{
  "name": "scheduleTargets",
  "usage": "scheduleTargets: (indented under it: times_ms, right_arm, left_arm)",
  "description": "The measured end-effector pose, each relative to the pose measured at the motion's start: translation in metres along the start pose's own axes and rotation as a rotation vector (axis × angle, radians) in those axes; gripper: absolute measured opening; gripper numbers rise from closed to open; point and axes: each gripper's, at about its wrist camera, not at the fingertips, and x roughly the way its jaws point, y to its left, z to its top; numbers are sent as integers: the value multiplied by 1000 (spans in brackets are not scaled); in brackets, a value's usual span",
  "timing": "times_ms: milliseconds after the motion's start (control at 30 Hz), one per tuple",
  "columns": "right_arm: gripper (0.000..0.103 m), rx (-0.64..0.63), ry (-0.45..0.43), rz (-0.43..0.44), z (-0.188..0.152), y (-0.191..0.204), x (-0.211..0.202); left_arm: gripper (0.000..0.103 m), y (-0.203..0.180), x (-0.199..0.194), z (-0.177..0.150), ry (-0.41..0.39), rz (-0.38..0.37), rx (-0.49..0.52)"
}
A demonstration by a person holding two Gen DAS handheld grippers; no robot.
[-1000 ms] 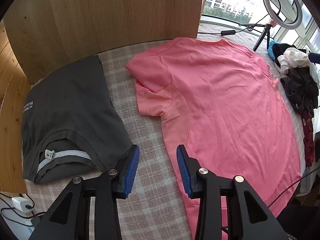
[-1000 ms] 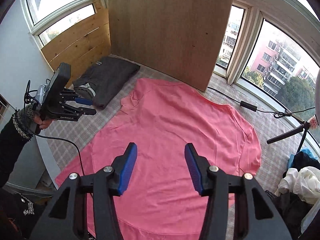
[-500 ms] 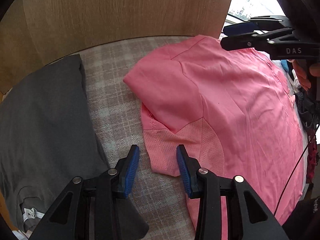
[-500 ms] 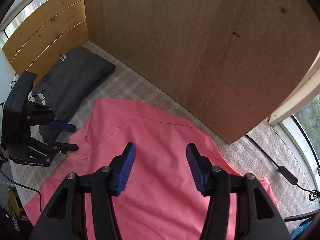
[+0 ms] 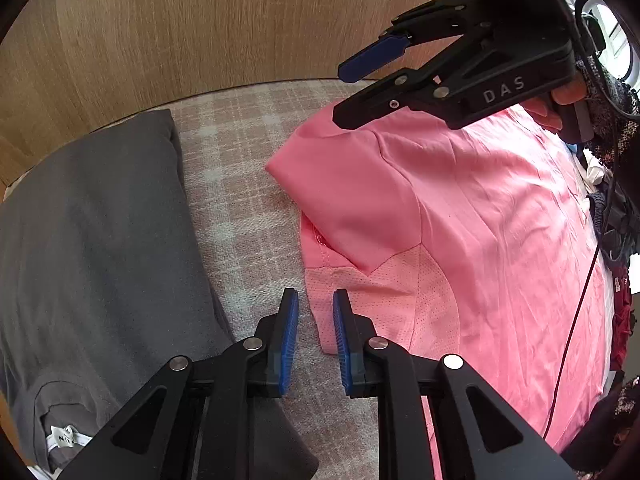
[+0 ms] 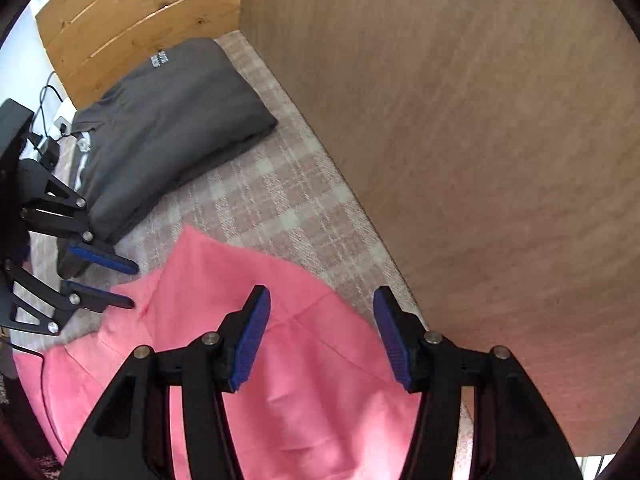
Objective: Fold clothes
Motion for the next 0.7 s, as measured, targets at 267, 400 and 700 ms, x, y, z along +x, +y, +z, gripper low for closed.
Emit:
scheduleTargets:
  times_ms: [267, 400, 700]
  right_arm:
    - [65, -115, 101, 167, 41, 36, 25]
    - [49, -160, 177, 136, 40, 43, 41]
    - [5, -130, 54, 138, 26, 32, -10]
  left_arm:
    - [5, 5, -2, -9, -36, -16, -23]
    - [2, 7, -3, -12, -45, -26, -41]
    - [31, -12, 0, -13, -67, 31, 25]
